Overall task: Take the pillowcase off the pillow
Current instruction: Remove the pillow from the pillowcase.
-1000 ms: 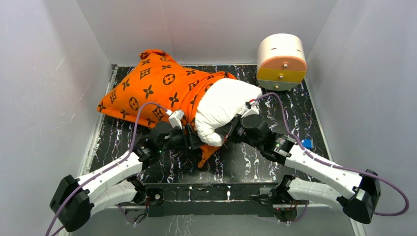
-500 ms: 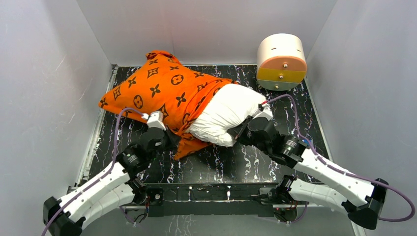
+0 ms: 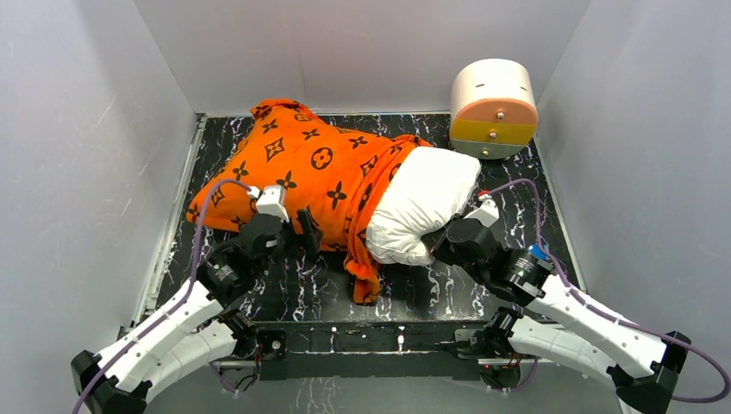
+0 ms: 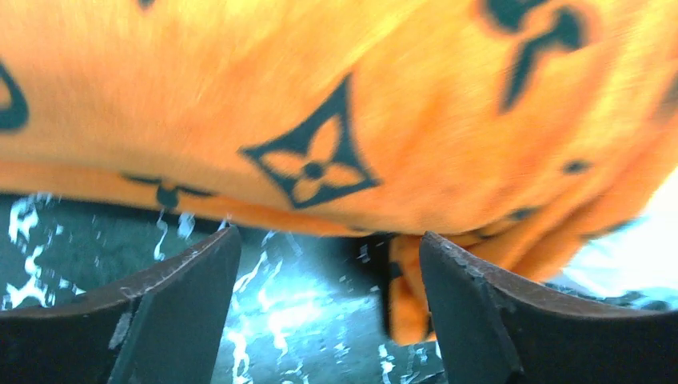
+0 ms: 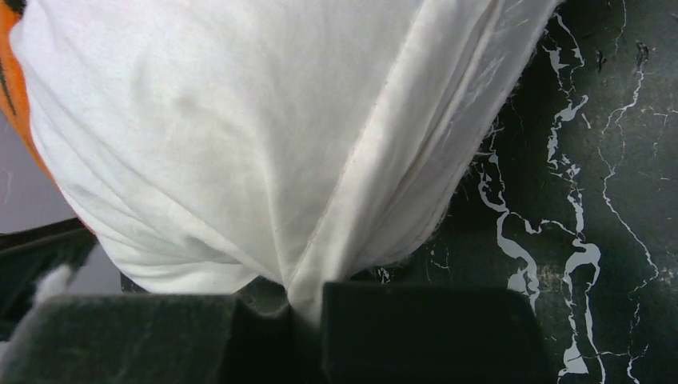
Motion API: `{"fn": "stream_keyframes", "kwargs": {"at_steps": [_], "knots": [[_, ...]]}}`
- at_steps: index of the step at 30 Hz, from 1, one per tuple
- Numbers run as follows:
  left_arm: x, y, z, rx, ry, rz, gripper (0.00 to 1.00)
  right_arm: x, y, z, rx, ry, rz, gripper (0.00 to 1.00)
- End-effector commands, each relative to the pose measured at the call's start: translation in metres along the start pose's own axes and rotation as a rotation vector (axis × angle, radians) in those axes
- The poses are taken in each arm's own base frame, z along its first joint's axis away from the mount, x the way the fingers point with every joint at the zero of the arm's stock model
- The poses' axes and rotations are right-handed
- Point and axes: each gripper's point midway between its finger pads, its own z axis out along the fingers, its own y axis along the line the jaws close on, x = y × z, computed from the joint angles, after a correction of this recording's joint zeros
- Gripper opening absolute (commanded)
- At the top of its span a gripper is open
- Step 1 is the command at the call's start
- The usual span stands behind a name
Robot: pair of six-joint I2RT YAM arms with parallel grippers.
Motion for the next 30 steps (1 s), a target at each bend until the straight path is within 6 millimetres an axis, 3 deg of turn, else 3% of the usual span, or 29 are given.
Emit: {"fn": "stream_keyframes", "kwargs": {"at_steps": [1,4,6,9,12,14,19,24,30], "knots": [[-0.065,-0.042,-0.029,0.17,-0.158,0.066,0.85,-0.027,0.01,0.006,-0.012,-0.13,0.016,0.0],[-0.066,-0.06,-0.023,0.232,-0.114,0.137,0.9,-0.025,0.014,0.009,-0.027,-0.126,0.021,0.0],[-0.044,-0.065,-0.003,0.237,-0.007,0.191,0.94,-0.025,0.017,0.009,-0.04,-0.125,0.034,0.0],[-0.012,-0.067,0.021,0.229,0.155,0.224,0.84,-0.032,0.026,0.006,-0.076,-0.146,0.073,0.0],[0.005,-0.073,0.036,0.241,0.236,0.206,0.71,-0.042,0.027,0.002,-0.086,-0.19,0.094,0.0],[0.006,-0.068,0.043,0.198,0.241,0.196,0.58,-0.046,0.021,0.0,-0.061,-0.212,0.091,0.0],[-0.013,-0.016,0.046,-0.109,0.144,0.177,0.26,-0.046,0.01,-0.003,-0.019,-0.212,0.079,0.0],[-0.022,0.0,0.039,-0.134,0.034,0.166,0.0,-0.044,0.008,-0.002,-0.017,-0.21,0.088,0.0],[-0.022,-0.017,0.033,-0.001,0.013,0.178,0.0,-0.043,0.01,0.0,-0.011,-0.203,0.08,0.0]]}}
